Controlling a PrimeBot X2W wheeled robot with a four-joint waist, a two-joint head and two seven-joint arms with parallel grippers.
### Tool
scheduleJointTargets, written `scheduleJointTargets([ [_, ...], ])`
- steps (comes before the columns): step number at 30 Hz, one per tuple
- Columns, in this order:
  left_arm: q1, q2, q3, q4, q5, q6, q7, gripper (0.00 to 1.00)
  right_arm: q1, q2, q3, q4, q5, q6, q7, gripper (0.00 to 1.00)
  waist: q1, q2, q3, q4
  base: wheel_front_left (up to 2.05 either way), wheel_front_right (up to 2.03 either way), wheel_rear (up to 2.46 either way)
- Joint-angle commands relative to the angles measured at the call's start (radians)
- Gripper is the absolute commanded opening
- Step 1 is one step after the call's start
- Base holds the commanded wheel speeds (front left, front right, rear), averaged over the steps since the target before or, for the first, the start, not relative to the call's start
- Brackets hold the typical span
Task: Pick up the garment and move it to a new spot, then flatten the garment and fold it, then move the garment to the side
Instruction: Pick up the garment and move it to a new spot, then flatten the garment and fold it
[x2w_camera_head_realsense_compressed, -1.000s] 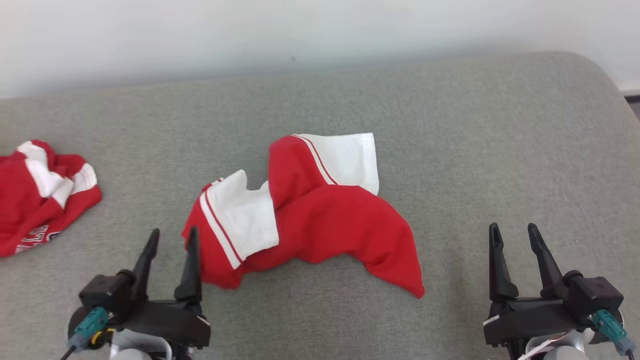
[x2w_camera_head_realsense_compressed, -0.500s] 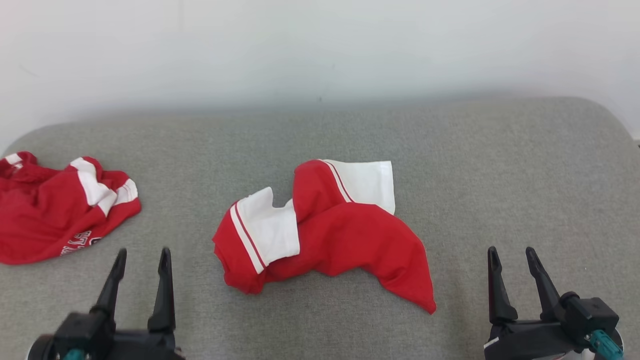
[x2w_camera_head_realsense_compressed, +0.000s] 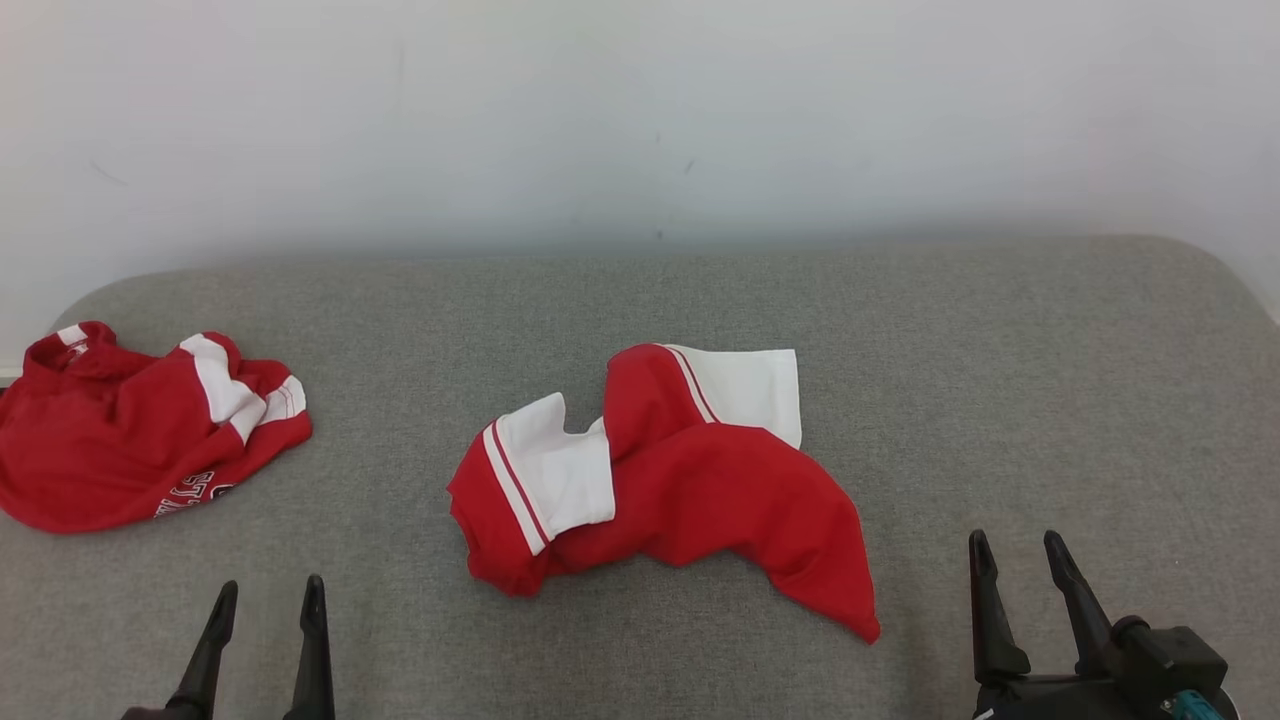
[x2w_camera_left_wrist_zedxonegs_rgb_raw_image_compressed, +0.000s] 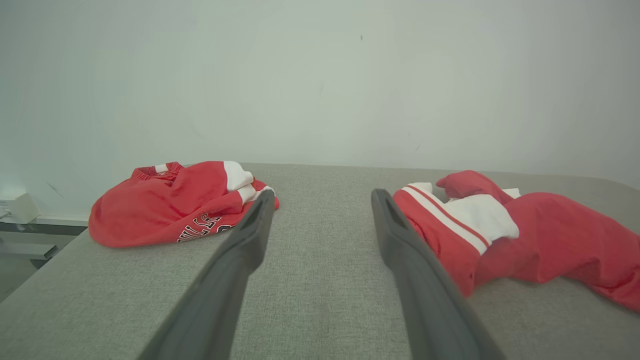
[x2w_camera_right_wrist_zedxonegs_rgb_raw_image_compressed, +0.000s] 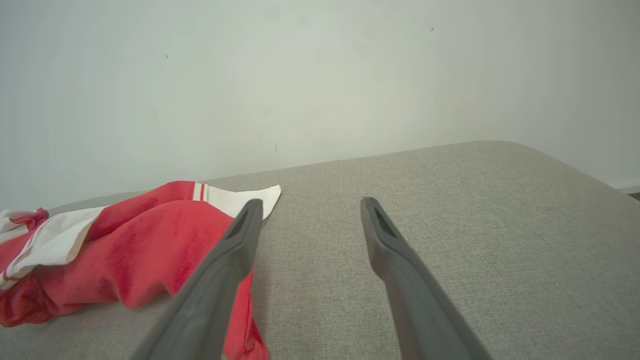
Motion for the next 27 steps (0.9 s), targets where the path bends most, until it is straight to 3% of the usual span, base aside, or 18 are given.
scheduleJointTargets([
  [1, 0.016, -0.008, 0.007, 0.001, 0.008, -0.004, -0.004, 1.0, 0.007, 0.0, 0.004, 0.001, 0.008, -0.002, -0.002, 1.0, 0.0001, 0.0, 0.001, 0.001, 0.0, 0.0, 0.0],
  [27, 0.035, -0.1, 0.115, 0.03, 0.138, -0.068, -0.004, 1.0, 0.026, 0.0, 0.023, 0.014, 0.018, -0.002, 0.002, 1.0, 0.0001, 0.0, 0.011, 0.017, 0.0, 0.0, 0.0],
])
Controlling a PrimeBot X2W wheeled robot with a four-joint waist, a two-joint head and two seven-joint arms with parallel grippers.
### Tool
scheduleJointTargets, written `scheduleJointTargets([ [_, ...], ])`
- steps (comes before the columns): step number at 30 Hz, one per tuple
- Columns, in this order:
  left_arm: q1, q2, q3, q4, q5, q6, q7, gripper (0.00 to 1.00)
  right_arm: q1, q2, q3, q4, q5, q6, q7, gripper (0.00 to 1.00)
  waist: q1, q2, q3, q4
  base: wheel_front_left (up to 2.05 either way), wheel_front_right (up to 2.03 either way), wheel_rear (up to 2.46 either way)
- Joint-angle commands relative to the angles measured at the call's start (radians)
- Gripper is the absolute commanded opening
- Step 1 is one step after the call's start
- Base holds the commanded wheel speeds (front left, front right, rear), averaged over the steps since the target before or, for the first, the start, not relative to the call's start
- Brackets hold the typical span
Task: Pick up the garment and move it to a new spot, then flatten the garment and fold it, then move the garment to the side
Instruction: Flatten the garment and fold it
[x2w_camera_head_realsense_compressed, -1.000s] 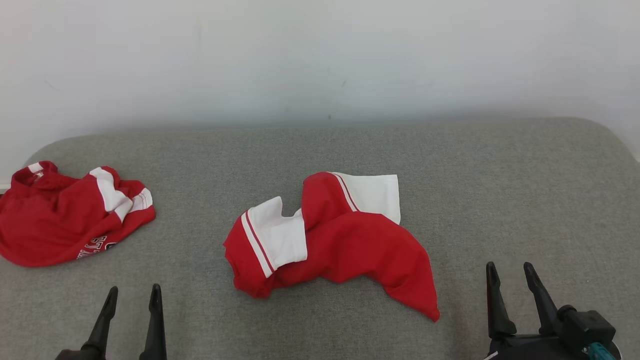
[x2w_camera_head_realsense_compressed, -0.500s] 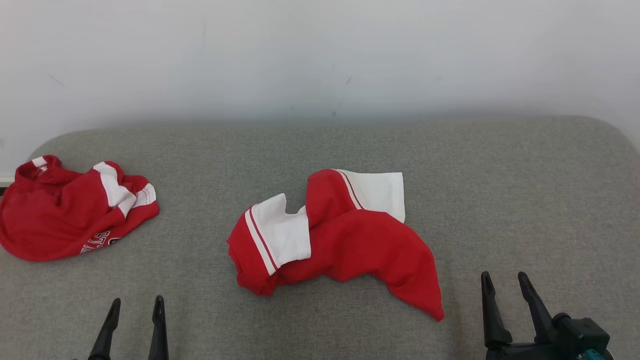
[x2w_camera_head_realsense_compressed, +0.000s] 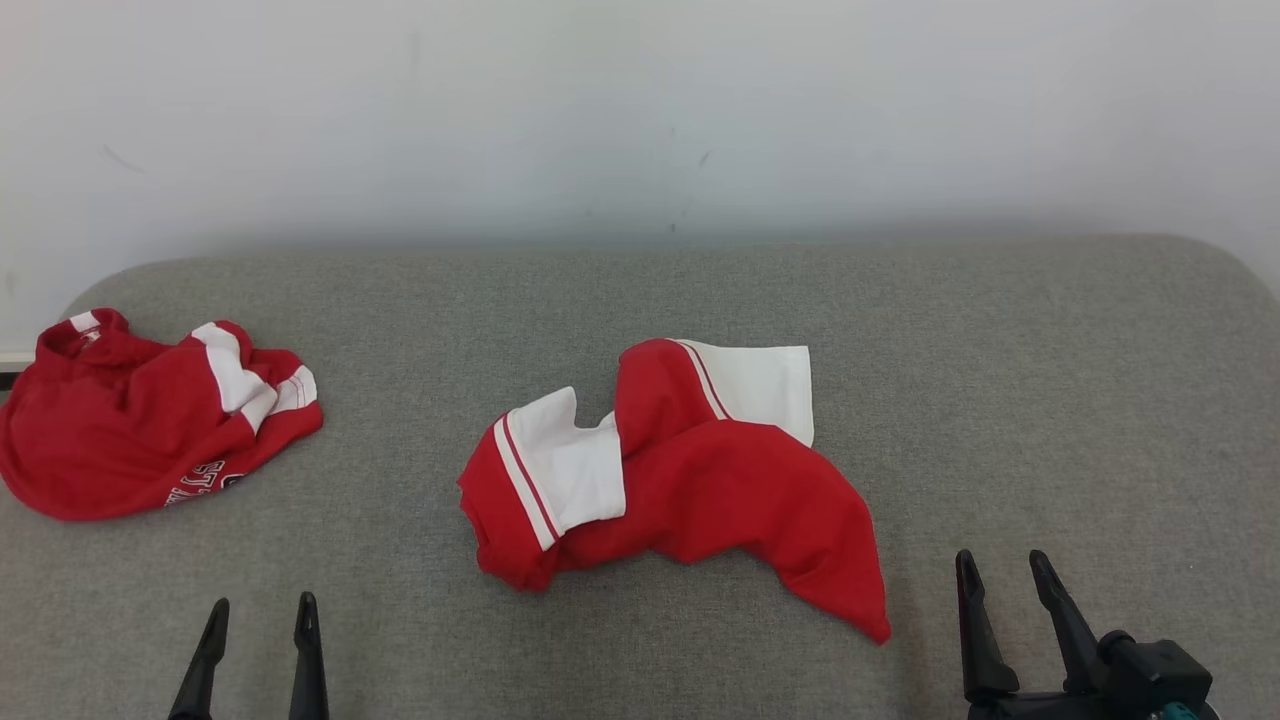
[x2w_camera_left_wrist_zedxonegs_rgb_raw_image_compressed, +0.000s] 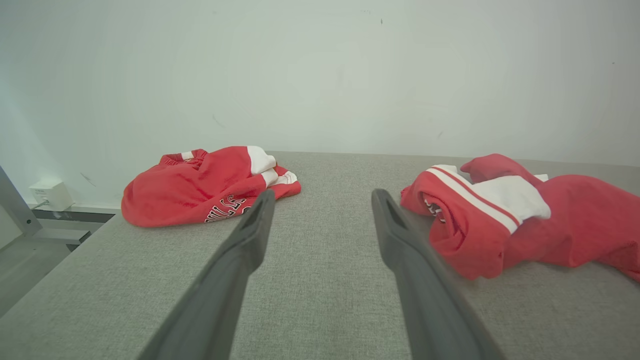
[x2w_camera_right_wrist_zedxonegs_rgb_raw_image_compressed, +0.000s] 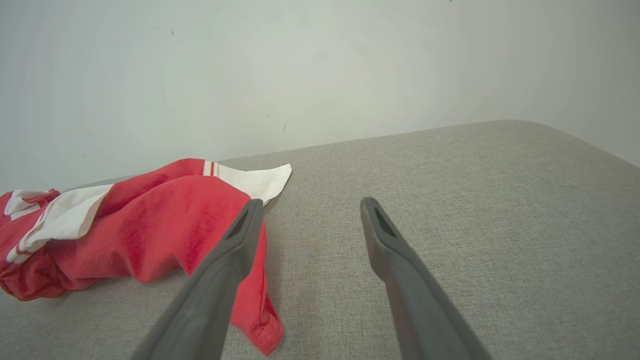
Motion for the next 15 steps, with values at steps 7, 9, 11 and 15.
scheduleJointTargets([
  [7, 0.001, -0.016, 0.014, 0.005, 0.02, -0.015, -0.004, 1.0, 0.006, 0.0, 0.0, -0.006, 0.003, -0.002, 0.001, 1.0, 0.0, 0.0, 0.003, 0.002, 0.0, 0.0, 0.0],
  [9, -0.001, -0.018, 0.019, 0.006, 0.025, -0.018, -0.004, 1.0, 0.006, 0.0, 0.0, -0.006, 0.002, -0.002, 0.003, 1.0, 0.0, 0.0, 0.004, 0.002, 0.0, 0.0, 0.0],
  [11, 0.0, -0.022, 0.023, 0.006, 0.029, -0.022, -0.004, 1.0, 0.007, 0.0, 0.0, -0.007, 0.001, -0.002, 0.003, 1.0, 0.0, 0.0, 0.004, 0.002, 0.0, 0.0, 0.0],
  [15, -0.001, -0.027, 0.031, 0.008, 0.036, -0.027, -0.004, 1.0, 0.007, 0.0, 0.001, -0.008, 0.001, -0.002, 0.005, 1.0, 0.0, 0.0, 0.006, 0.001, 0.0, 0.0, 0.0],
])
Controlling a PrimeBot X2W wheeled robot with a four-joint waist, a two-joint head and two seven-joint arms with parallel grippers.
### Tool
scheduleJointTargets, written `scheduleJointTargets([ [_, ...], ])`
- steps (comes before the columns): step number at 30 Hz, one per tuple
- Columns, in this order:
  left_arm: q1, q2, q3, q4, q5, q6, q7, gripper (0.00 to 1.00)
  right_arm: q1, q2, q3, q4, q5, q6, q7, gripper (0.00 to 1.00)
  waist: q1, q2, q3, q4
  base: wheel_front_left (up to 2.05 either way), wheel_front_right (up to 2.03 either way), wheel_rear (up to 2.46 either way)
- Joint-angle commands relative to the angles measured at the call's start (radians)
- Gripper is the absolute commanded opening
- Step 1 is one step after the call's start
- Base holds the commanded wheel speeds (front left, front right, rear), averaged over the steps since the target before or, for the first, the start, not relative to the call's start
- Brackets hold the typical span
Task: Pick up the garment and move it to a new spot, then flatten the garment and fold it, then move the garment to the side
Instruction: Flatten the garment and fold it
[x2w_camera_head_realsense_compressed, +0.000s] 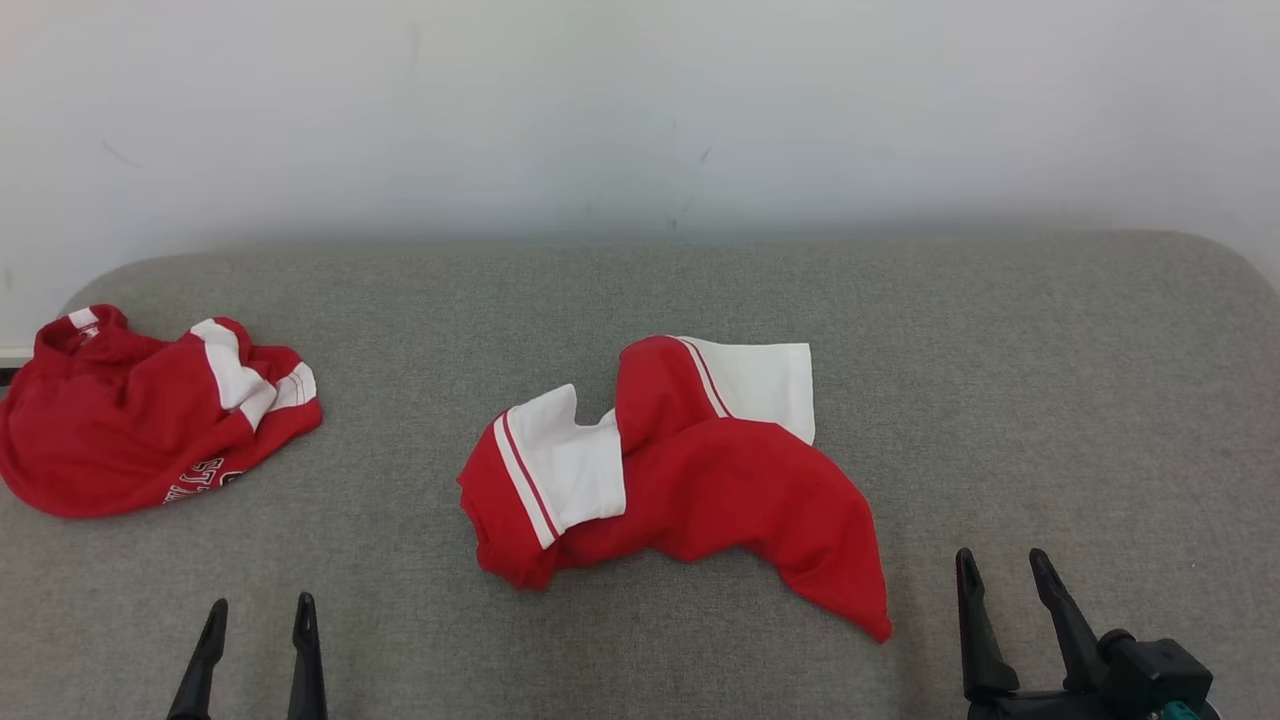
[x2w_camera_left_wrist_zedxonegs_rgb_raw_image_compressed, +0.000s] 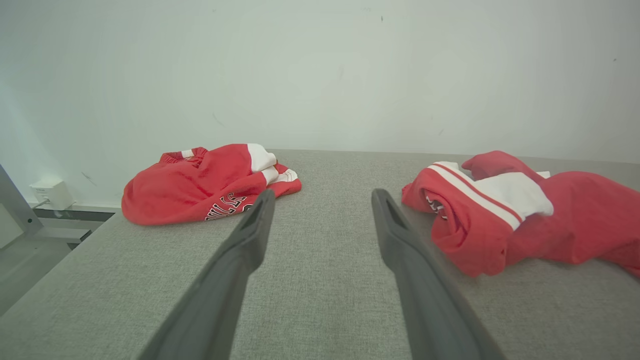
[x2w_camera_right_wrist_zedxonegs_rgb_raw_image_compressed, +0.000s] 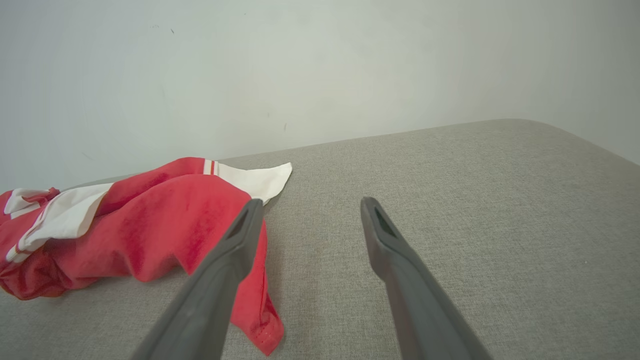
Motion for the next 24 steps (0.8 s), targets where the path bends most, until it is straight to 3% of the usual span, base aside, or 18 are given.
scheduleJointTargets([
  [1, -0.002, -0.004, 0.003, 0.002, 0.008, -0.003, -0.004, 1.0, 0.006, 0.0, 0.001, -0.002, 0.002, -0.002, 0.001, 1.0, 0.0, 0.0, 0.0, 0.0, 0.0, 0.0, 0.0],
  [12, -0.117, -0.003, -0.05, 0.024, 0.047, -0.035, -0.004, 1.0, -0.02, 0.0, 0.014, 0.001, 0.008, -0.002, 0.002, 1.0, 0.0, 0.0, 0.026, -0.023, 0.0, 0.0, 0.0],
  [24, -0.342, -0.005, -0.248, 0.205, 0.095, -0.077, 0.016, 1.0, -0.061, 0.0, 0.042, 0.015, 0.028, -0.002, -0.007, 1.0, 0.0, 0.0, 0.101, -0.109, 0.0, 0.0, 0.0],
])
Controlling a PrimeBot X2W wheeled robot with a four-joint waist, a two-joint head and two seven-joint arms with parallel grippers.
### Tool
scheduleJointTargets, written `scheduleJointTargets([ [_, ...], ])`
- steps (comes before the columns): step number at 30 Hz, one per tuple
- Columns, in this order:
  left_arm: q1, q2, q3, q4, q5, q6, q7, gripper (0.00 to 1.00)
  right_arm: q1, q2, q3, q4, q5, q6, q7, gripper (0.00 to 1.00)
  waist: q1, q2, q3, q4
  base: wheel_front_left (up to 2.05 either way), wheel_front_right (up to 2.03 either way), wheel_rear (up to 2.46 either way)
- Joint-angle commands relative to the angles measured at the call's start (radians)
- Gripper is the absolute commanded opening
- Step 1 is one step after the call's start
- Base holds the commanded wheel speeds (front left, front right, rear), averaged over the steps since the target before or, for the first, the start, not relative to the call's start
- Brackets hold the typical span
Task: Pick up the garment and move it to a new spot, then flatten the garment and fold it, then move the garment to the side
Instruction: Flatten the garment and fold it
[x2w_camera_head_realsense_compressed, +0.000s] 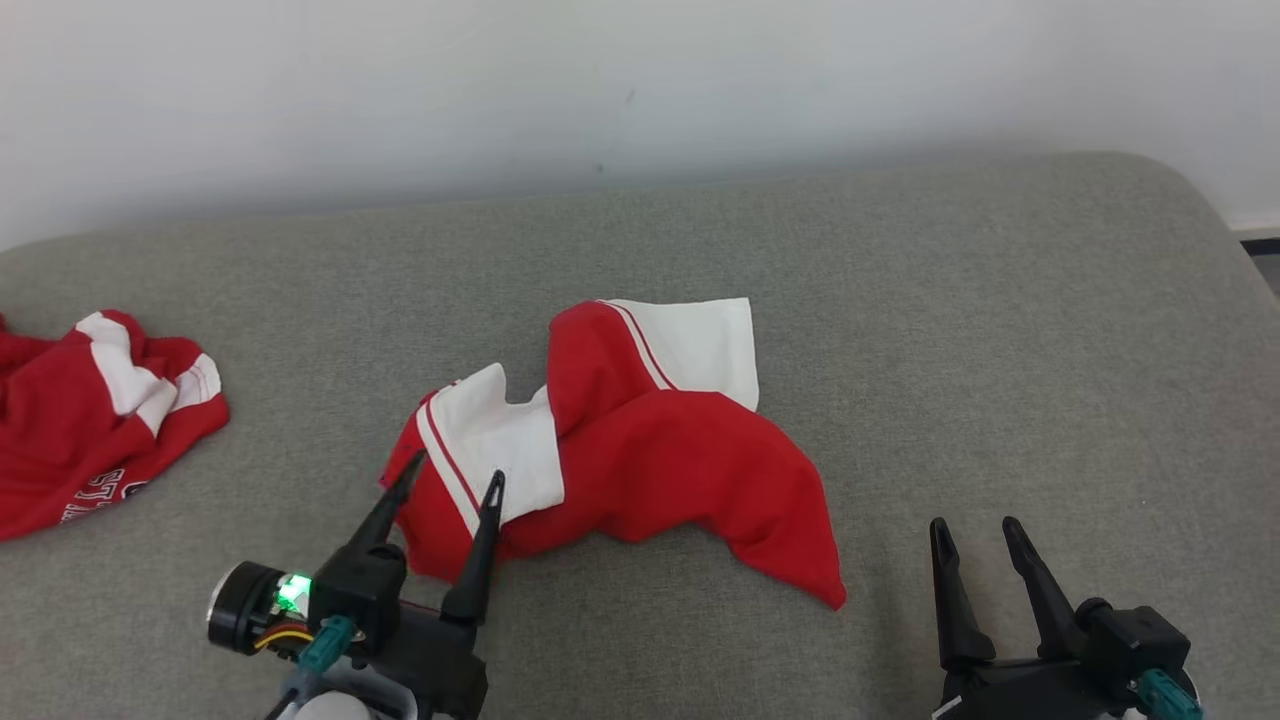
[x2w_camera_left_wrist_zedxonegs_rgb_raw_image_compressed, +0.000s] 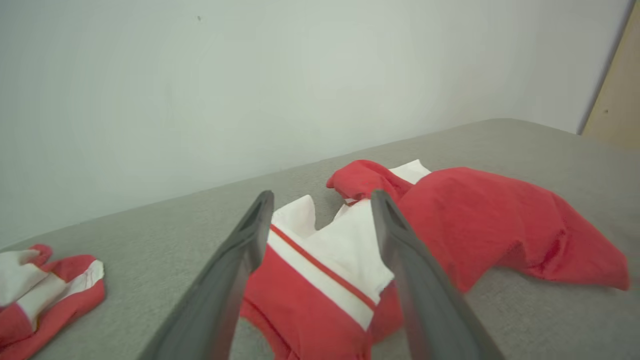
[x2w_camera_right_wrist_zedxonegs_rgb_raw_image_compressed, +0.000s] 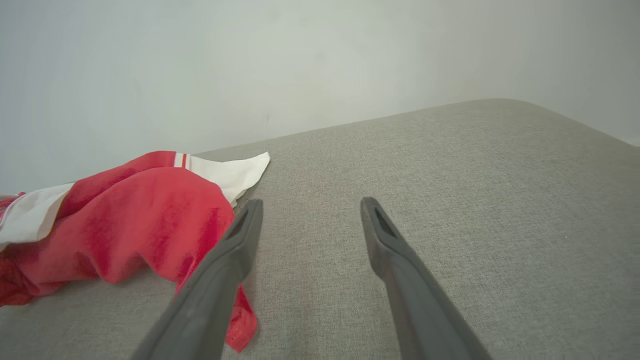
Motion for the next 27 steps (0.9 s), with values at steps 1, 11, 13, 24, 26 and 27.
scheduleJointTargets([
  [1, -0.02, 0.003, -0.024, 0.029, 0.006, -0.003, 0.004, 1.0, -0.009, 0.0, 0.002, 0.003, 0.006, -0.002, -0.006, 1.0, -0.0001, -0.0001, 0.028, -0.035, 0.0, 0.0, 0.0],
  [11, -0.037, 0.036, -0.074, 0.157, 0.019, 0.006, 0.022, 1.0, -0.025, 0.0, -0.002, 0.01, 0.013, -0.002, -0.009, 1.0, -0.0001, -0.0001, 0.046, -0.074, 0.0, 0.0, 0.0],
  [13, -0.043, 0.044, -0.074, 0.181, 0.023, 0.008, 0.024, 1.0, -0.027, 0.0, -0.005, 0.01, 0.014, -0.002, -0.009, 1.0, -0.0001, -0.0001, 0.048, -0.078, 0.0, 0.0, 0.0],
  [24, -0.08, 0.009, -0.038, 0.152, -0.035, 0.031, -0.012, 0.0, -0.001, 0.0, -0.019, -0.012, 0.014, -0.002, -0.01, 1.0, -0.0001, -0.0001, 0.013, -0.02, 0.0, 0.0, 0.0],
  [26, -0.059, -0.009, -0.014, 0.11, -0.06, 0.041, -0.015, 0.0, 0.008, 0.0, -0.024, -0.014, 0.012, -0.002, -0.009, 1.0, -0.0001, -0.0001, 0.006, 0.006, 0.0, 0.0, 0.0],
  [27, -0.043, -0.015, 0.001, 0.088, -0.075, 0.046, -0.016, 0.0, 0.011, 0.0, -0.022, -0.013, 0.011, -0.002, -0.009, 1.0, -0.0001, -0.0001, 0.004, 0.018, 0.0, 0.0, 0.0],
])
